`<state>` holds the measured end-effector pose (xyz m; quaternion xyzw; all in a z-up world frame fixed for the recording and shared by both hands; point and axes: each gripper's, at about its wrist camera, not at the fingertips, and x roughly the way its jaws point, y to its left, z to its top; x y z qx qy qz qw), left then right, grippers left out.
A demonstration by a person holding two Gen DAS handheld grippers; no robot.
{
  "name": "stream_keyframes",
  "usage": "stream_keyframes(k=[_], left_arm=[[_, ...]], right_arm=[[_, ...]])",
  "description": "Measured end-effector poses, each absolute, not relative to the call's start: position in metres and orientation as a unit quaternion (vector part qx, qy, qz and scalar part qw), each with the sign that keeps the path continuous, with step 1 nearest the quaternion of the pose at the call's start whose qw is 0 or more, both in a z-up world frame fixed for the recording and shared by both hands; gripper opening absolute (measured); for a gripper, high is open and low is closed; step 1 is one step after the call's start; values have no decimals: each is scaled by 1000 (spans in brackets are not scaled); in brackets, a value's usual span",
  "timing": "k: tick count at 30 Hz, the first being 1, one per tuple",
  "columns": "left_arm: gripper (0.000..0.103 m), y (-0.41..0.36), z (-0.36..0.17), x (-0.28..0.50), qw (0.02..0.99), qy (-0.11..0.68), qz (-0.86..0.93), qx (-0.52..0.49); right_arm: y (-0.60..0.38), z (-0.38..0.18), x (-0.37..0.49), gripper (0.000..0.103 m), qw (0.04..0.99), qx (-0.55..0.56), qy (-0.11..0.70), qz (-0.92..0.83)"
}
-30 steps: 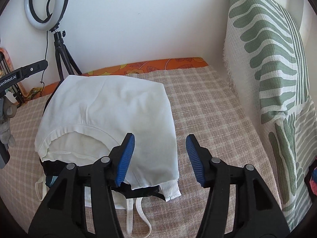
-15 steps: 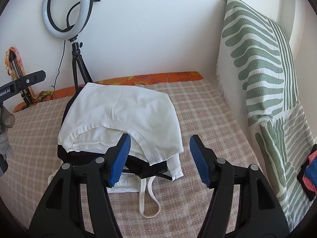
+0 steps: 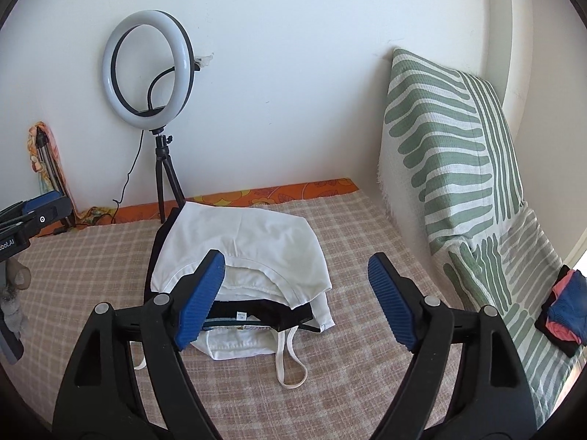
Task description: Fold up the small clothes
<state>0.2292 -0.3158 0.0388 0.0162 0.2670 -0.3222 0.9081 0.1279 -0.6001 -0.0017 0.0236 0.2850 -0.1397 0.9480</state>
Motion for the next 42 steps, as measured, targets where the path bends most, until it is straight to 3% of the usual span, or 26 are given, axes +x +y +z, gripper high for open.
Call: stream_keyframes(k=[5, 18, 21, 33, 42], left_arm=[[81, -296, 45, 200, 915, 245, -320, 17], [90, -248, 35, 136, 935, 221, -272, 60], [102, -238, 32, 117, 945, 197, -252, 72], [102, -219, 0, 62, 947, 216, -231, 56], [102, -206, 8, 56, 954, 211, -211, 43]], right_arm=[[-579, 9, 103, 102, 953, 19, 262, -147], [-523, 5, 50, 103, 954, 22, 247, -169], [-511, 3, 36, 103, 954, 22, 239, -178], [-470, -7, 0, 103, 960, 29, 218, -172], [-454, -9, -5, 103, 964, 40, 212, -156]])
